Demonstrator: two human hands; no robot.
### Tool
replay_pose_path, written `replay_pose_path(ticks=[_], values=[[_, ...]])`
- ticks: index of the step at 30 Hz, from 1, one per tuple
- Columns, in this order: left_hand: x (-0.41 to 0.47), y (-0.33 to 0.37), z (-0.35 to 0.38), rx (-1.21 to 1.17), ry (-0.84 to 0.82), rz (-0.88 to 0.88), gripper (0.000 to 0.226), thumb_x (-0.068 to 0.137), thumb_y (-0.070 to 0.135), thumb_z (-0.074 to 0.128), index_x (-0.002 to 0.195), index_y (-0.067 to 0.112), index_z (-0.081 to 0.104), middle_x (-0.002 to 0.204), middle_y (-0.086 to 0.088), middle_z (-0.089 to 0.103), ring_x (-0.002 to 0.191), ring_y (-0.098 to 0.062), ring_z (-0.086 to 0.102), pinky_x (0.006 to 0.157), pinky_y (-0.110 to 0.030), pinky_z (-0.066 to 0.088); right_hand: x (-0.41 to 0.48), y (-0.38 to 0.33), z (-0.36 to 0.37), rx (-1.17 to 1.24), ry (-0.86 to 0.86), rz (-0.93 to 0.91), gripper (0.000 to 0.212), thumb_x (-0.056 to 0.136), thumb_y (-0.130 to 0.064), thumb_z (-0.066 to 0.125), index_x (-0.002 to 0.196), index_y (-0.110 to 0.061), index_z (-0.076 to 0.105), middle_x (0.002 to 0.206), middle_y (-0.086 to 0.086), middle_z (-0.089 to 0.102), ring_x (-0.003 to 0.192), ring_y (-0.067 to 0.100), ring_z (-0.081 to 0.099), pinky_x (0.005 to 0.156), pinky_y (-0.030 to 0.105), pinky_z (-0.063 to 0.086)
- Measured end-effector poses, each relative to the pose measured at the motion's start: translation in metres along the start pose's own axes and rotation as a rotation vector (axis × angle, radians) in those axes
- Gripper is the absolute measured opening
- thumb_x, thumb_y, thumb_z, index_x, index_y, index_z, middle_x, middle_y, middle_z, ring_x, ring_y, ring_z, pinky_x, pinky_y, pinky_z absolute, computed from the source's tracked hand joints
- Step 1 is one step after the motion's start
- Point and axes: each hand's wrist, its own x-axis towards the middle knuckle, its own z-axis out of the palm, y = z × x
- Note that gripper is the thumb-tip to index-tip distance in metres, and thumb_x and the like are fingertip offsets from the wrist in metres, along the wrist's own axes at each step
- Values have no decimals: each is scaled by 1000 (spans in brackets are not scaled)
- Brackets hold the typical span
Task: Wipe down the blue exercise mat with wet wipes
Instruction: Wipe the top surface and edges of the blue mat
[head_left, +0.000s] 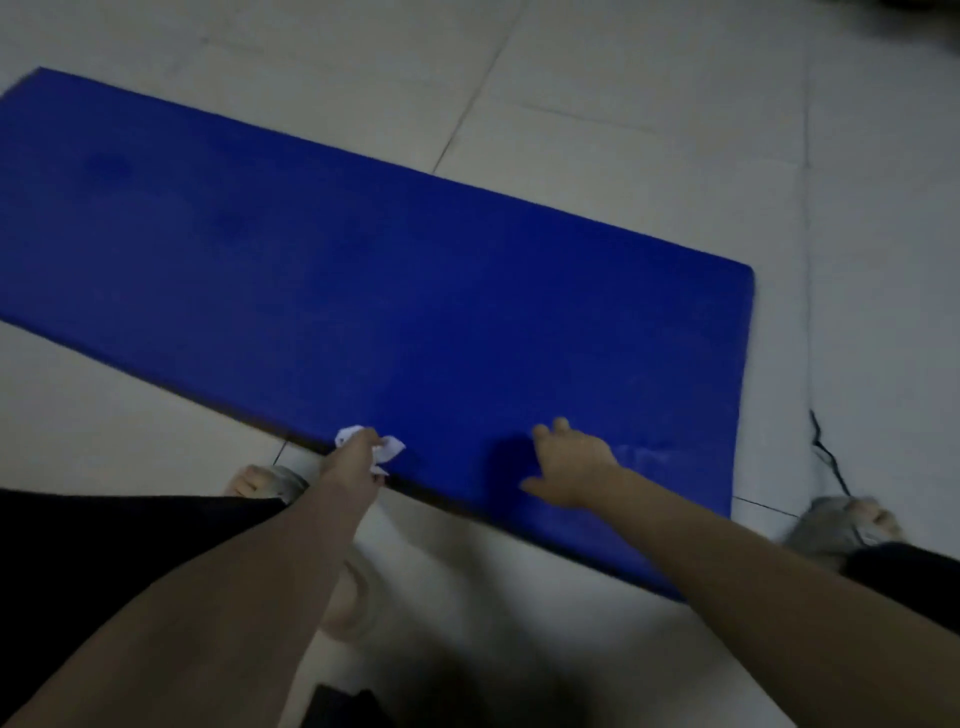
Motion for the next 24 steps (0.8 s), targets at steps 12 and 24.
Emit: replay_pose_path(ticks=[12,24], values=[[-124,119,109,-52,-204,24,15,101,9,56,114,4,53,119,-14,55,124,-22,54,106,-32,48,-55,19,-110,-170,500,68,62,94,-20,59,149,-13,29,140,13,47,121,35,50,94,48,46],[-157,108,239,126,-495,261,48,99,9,50,146,12,43,150,-10,46,126,-31,53,56,-16,49,-98,136,-186,-392,486,229,42,100,-20,53,140,-16,39,118,5,60,89,23,63,73,37,52]])
